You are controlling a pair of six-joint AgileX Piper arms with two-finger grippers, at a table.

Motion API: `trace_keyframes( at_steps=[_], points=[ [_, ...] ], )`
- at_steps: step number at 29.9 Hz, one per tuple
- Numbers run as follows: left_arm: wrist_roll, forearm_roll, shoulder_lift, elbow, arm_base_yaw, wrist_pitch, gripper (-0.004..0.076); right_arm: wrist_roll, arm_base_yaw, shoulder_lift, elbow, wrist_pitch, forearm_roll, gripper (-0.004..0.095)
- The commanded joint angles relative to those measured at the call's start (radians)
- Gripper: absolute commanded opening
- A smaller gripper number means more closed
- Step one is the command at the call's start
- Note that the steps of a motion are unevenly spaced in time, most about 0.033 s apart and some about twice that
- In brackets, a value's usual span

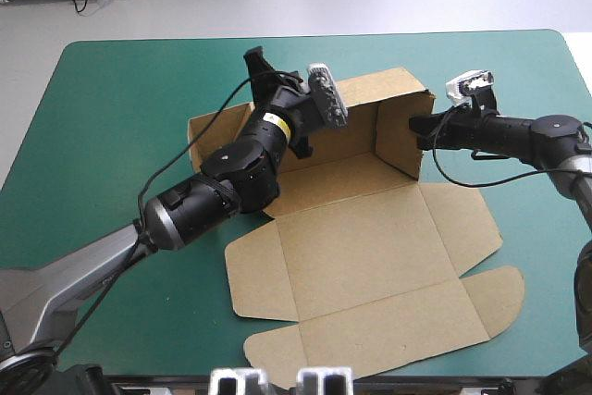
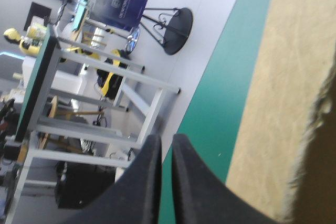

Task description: Fold the box

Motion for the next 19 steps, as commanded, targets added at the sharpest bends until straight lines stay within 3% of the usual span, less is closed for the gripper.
trace_keyframes(
  at_steps=[1,6,10,16,19],
  points=[
    [-0.02,0.066,-0.047,-0.026,0.088,0.023,-0.0001,0.051,0.06,-0.041,-0.017,0.0,0.0,-0.0009],
    [-0.049,0.033,-0.055,-0.026,0.287,0.044,-0.0001,0.142,0.139,-0.077,-0.045,-0.087,-0.024,-0.0008],
    [-0.049,-0.136,-0.077,-0.026,0.473,0.027,-0.0001,0.307,0.179,-0.116,-0.137,-0.122,-0.129,-0.0003],
    [-0.025,-0.42,-0.085,-0.037,0.75,0.031,-0.0001,0.741,0.239,-0.178,-0.302,-0.058,-0.572,-0.0003],
    [0.059,-0.595,-0.085,-0.037,0.856,0.031,-0.0001,0.943,0.272,-0.193,-0.366,0.079,-0.765,-0.0003]
  ],
)
